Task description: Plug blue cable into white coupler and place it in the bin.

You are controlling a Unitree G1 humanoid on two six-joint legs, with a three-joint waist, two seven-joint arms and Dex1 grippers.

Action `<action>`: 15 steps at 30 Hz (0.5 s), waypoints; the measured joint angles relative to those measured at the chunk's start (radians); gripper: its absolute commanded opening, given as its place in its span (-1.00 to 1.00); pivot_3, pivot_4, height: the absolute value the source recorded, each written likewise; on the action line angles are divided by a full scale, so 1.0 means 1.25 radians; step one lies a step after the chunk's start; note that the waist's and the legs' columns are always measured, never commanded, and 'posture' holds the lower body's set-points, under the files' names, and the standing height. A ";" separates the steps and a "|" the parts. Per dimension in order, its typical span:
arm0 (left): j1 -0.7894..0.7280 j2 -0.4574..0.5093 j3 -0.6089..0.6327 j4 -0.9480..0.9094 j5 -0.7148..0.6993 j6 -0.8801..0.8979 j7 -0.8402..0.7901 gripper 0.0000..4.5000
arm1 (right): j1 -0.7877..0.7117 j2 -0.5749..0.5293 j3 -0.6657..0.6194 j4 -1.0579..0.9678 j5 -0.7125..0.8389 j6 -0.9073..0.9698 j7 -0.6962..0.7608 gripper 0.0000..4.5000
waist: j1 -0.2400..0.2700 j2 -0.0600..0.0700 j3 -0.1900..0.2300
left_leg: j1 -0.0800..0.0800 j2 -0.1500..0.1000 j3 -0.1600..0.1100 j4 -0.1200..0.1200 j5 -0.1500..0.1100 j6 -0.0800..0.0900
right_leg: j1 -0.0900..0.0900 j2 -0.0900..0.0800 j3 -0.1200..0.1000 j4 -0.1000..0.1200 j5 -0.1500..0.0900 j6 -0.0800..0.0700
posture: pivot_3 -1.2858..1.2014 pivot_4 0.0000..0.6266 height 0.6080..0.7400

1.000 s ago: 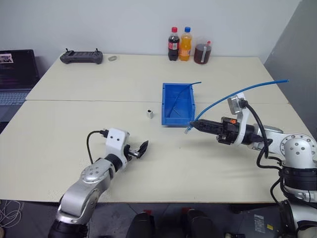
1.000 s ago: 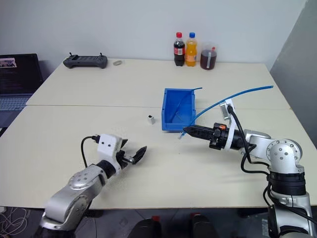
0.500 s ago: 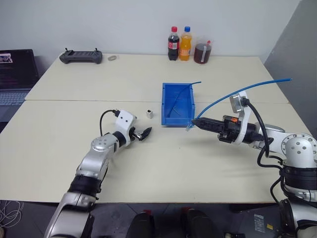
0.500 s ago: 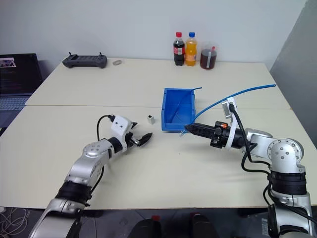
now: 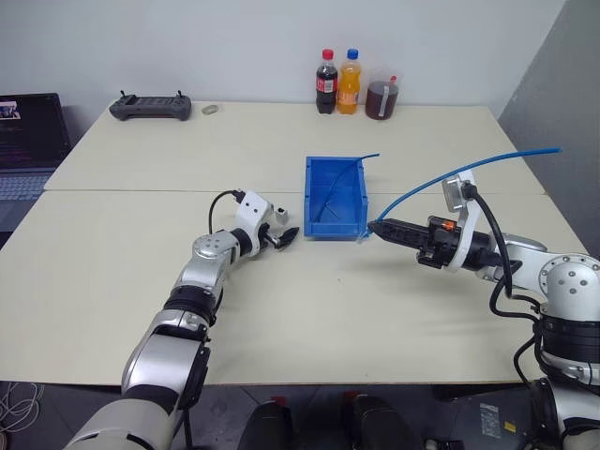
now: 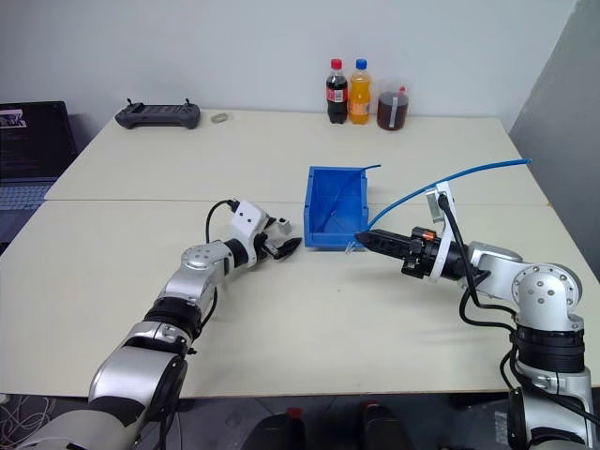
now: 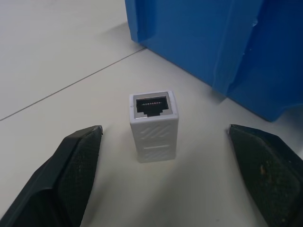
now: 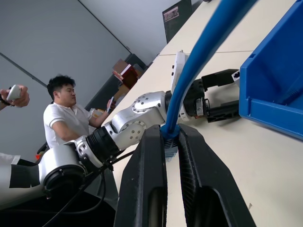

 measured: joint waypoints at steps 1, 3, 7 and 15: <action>-0.005 0.000 0.005 0.015 0.000 -0.008 0.003 0.59 | 0.000 0.000 -0.001 0.000 0.001 0.000 -0.003 -0.96 | -0.001 0.000 0.000 | 0.000 0.000 0.000 0.000 0.000 0.000 | 0.000 0.000 0.000 0.000 0.000 0.000 | 0.03 -0.52 1.00; -0.012 0.000 0.015 0.037 0.004 -0.021 0.007 0.40 | 0.001 0.000 -0.003 0.000 0.001 0.000 -0.009 -0.96 | -0.001 0.000 0.000 | 0.000 0.000 0.000 0.000 0.000 0.000 | 0.000 0.000 0.000 0.000 0.000 0.000 | 0.03 -0.52 1.00; -0.019 0.000 0.033 0.059 0.010 -0.028 0.009 0.05 | 0.009 0.001 -0.004 -0.002 0.002 0.000 -0.020 -0.96 | 0.000 0.000 0.000 | 0.000 0.000 0.000 0.000 0.000 0.000 | 0.000 0.000 0.000 0.000 0.000 0.000 | 0.03 -0.52 1.00; -0.041 0.001 0.035 0.098 0.030 -0.045 -0.002 -0.58 | 0.011 0.015 -0.004 -0.002 0.009 0.000 -0.032 -0.96 | 0.000 0.000 0.000 | -0.001 0.000 -0.001 0.002 0.000 0.000 | 0.000 0.000 -0.001 0.001 0.000 0.000 | 0.03 -0.52 1.00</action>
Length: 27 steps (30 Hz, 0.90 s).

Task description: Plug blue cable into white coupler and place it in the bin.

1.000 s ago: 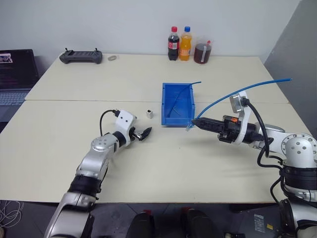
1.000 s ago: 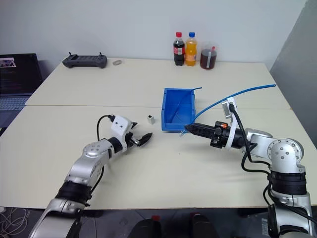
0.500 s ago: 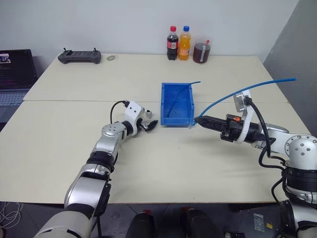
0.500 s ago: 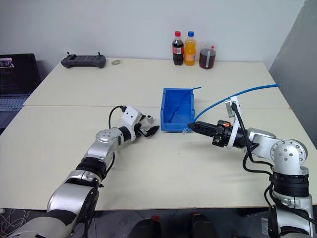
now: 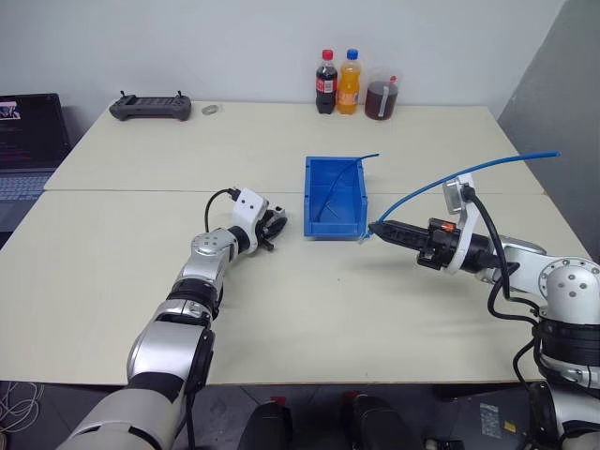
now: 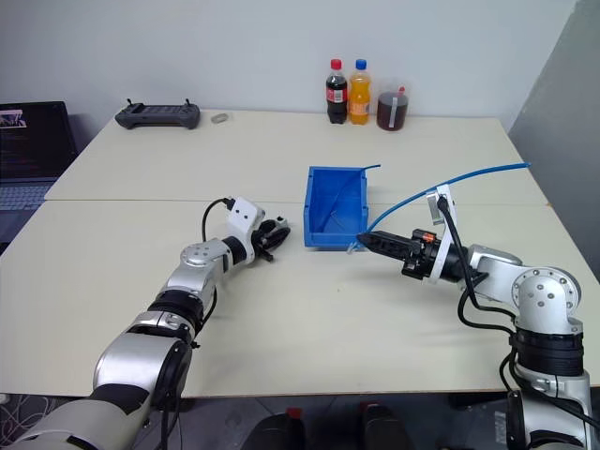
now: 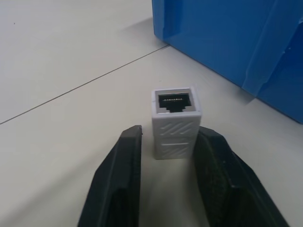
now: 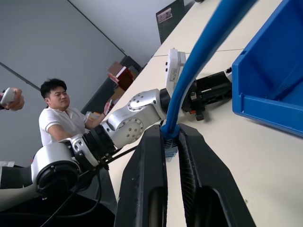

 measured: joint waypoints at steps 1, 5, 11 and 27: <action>-0.008 -0.001 0.000 0.009 0.002 0.000 0.001 -0.65 | 0.000 0.001 0.000 0.000 0.000 0.000 0.000 -0.96 | 0.000 0.000 0.000 | -0.001 0.000 -0.001 0.001 0.000 0.000 | 0.000 0.000 -0.001 0.000 0.000 0.000 | 0.03 -0.52 1.00; -0.028 -0.002 0.002 0.029 0.008 -0.002 0.008 -0.65 | 0.000 0.004 0.000 0.000 0.000 -0.002 -0.001 -0.96 | 0.000 0.000 0.000 | -0.006 0.000 -0.004 0.004 0.000 0.000 | -0.003 0.000 -0.004 0.000 0.000 0.000 | 0.03 -0.52 1.00; -0.025 -0.007 0.016 0.031 0.015 -0.008 0.017 -0.65 | 0.000 0.008 0.000 0.000 0.000 -0.005 -0.003 -0.96 | 0.002 0.000 0.000 | -0.011 0.000 -0.008 0.005 0.000 0.000 | -0.006 -0.001 -0.009 0.001 0.001 0.000 | 0.03 -0.52 1.00; 0.455 0.216 -0.077 -0.842 -0.164 0.274 -0.423 -0.65 | -0.065 -0.012 0.206 -0.112 -0.169 -0.099 0.127 -0.96 | 0.013 0.004 -0.001 | -0.008 -0.004 -0.013 0.006 0.002 0.002 | -0.003 -0.003 -0.013 0.006 0.000 -0.001 | 0.03 -0.52 1.00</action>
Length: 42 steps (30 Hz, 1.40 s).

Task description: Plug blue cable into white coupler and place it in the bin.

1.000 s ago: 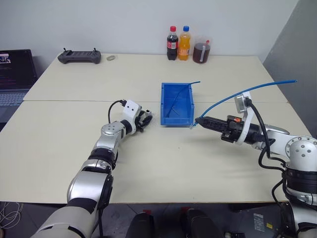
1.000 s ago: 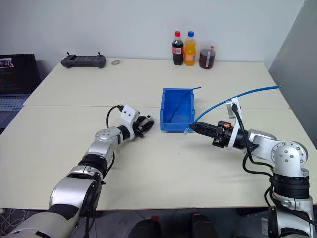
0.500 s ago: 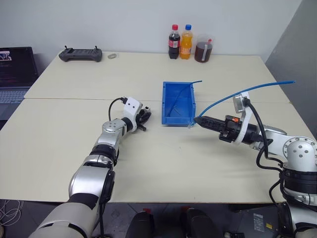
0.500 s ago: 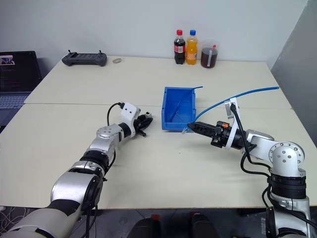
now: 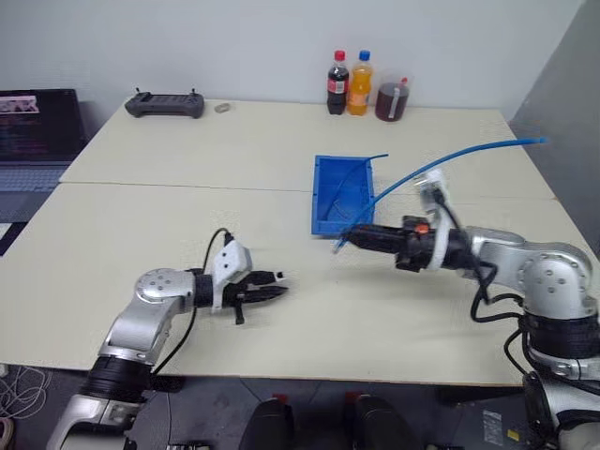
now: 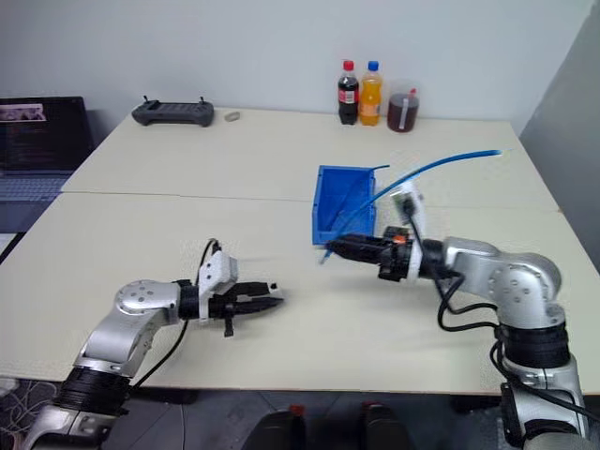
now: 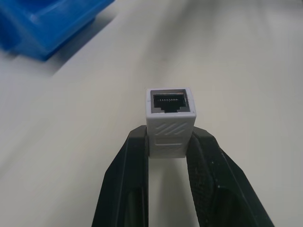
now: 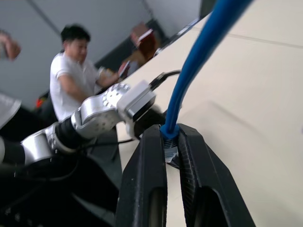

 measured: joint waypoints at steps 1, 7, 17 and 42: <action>-0.008 -0.009 -0.011 0.007 0.009 -0.011 -0.001 -0.65 | 0.000 -0.001 0.025 -0.001 -0.035 -0.023 0.017 -0.96 | 0.000 0.000 0.000 | 0.000 -0.001 0.000 0.000 0.000 0.000 | 0.000 0.000 0.000 0.000 0.000 0.000 | 0.03 -0.52 1.00; -0.055 -0.061 -0.064 0.115 0.059 -0.124 -0.019 -0.65 | 0.003 0.005 0.154 0.037 -0.260 -0.218 0.105 -0.96 | -0.003 0.000 0.000 | -0.001 -0.001 0.000 0.000 0.000 0.000 | -0.001 -0.001 0.000 0.000 0.000 0.001 | 0.03 -0.52 1.00; -0.069 -0.086 -0.082 0.210 0.082 -0.223 -0.067 -0.65 | 0.066 0.030 0.240 0.086 -0.464 -0.433 0.184 -0.96 | -0.003 0.000 0.000 | -0.001 -0.001 0.000 0.000 0.000 0.000 | -0.001 -0.001 0.000 0.001 0.000 0.000 | 0.03 -0.52 1.00; -0.082 -0.106 -0.088 0.208 0.081 -0.183 -0.087 -0.65 | 0.087 0.072 0.269 0.165 -0.604 -0.570 0.292 -0.96 | -0.009 0.000 0.000 | 0.000 -0.001 -0.001 0.001 0.001 0.000 | -0.001 -0.001 0.000 0.003 0.000 0.000 | 0.03 -0.52 1.00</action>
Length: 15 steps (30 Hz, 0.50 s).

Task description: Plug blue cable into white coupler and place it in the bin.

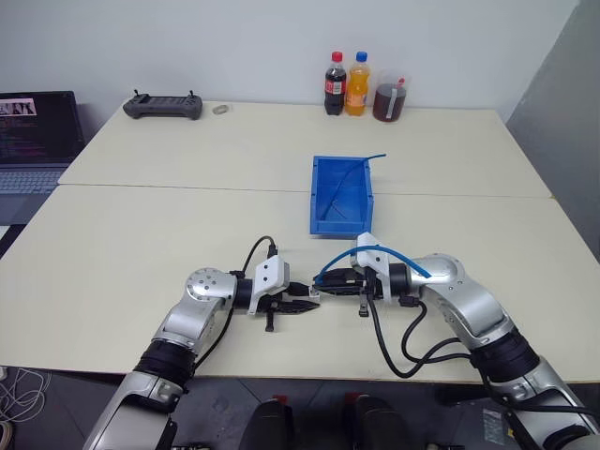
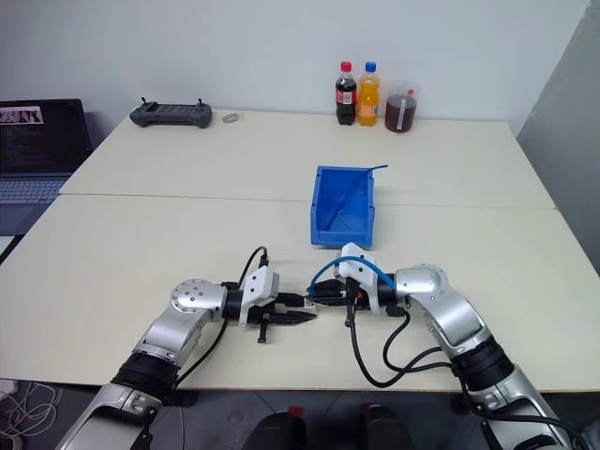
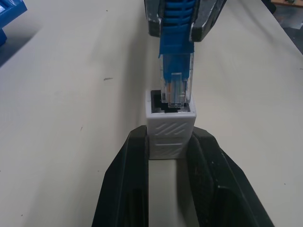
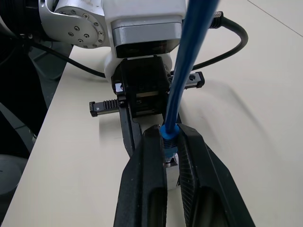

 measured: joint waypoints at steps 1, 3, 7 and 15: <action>0.000 0.000 0.000 0.000 0.000 0.000 0.000 -0.65 | 0.000 0.000 0.000 0.002 -0.003 -0.003 0.001 -0.96 | 0.000 0.000 0.000 | 0.000 0.000 0.000 0.000 0.000 0.000 | 0.000 0.000 0.000 0.000 0.000 0.000 | 0.03 -0.52 1.00; 0.000 0.000 0.000 -0.001 0.000 0.001 -0.001 -0.65 | 0.000 0.000 0.000 0.007 -0.009 -0.012 0.002 -0.96 | 0.000 0.000 0.000 | 0.000 0.000 0.000 0.000 0.000 0.000 | 0.000 0.000 0.000 0.000 0.000 0.000 | 0.03 -0.52 1.00; 0.000 -0.001 -0.001 -0.002 0.000 0.005 -0.002 -0.65 | 0.000 0.000 0.005 0.015 -0.026 -0.030 0.012 -0.96 | 0.000 0.000 0.000 | 0.000 0.000 0.000 0.001 0.000 0.000 | 0.000 0.000 0.000 0.001 0.000 0.000 | 0.03 -0.52 1.00; 0.001 0.000 -0.006 -0.002 0.000 0.007 -0.006 -0.65 | -0.010 0.004 0.017 0.037 -0.052 -0.056 0.040 -0.96 | 0.000 0.000 0.000 | 0.000 0.000 -0.001 0.005 0.000 0.000 | 0.000 0.000 0.000 0.004 0.000 0.000 | 0.03 -0.52 1.00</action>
